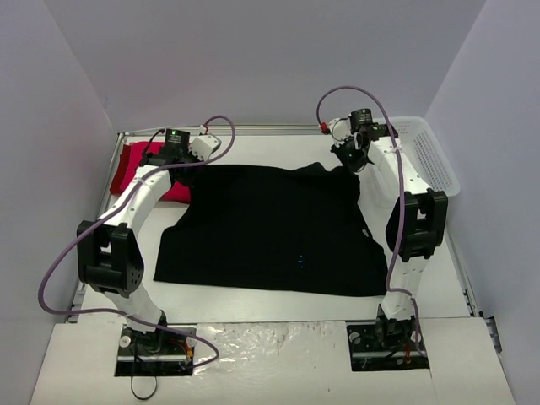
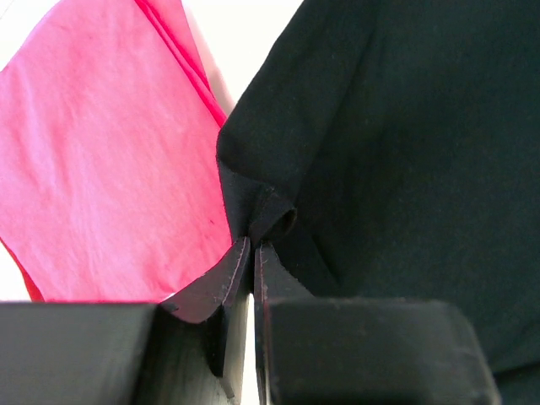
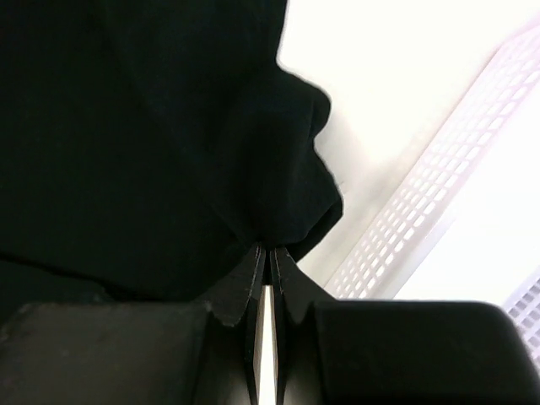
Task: Fold and stack the t-shirts
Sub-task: Grap the side of the flattened tshirt furthest away from the robot with both arms, then fold the other side of the tshirt into a rectangle
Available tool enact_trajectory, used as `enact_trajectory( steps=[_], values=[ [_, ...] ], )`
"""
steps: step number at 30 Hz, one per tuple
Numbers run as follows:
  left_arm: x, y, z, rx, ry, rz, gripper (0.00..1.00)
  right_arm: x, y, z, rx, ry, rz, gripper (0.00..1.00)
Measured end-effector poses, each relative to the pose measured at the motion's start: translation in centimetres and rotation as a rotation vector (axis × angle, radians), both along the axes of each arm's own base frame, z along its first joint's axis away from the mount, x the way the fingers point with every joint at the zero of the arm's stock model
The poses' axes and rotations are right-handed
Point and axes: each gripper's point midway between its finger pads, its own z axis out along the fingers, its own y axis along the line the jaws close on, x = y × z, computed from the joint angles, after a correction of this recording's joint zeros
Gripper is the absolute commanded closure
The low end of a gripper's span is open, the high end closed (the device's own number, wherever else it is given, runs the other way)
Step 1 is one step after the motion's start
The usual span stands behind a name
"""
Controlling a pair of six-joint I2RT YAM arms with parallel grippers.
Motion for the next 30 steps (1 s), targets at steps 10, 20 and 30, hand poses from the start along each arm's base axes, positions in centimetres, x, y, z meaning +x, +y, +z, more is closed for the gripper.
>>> enact_trajectory(
  steps=[10, 20, 30],
  values=[
    [-2.4, 1.6, 0.6, 0.021, -0.01, -0.003, 0.98, -5.0, -0.6, 1.5, 0.002, 0.027, 0.003, 1.0],
    [-3.1, 3.4, 1.1, 0.097, -0.078, -0.032, 0.98, -8.4, -1.2, 1.9, -0.004, 0.037, -0.005, 1.0],
    [-5.0, 3.9, 2.5, 0.136, -0.142, -0.077, 0.98, -11.0, -1.6, 1.4, -0.001, 0.06, -0.026, 1.0]
  ],
)
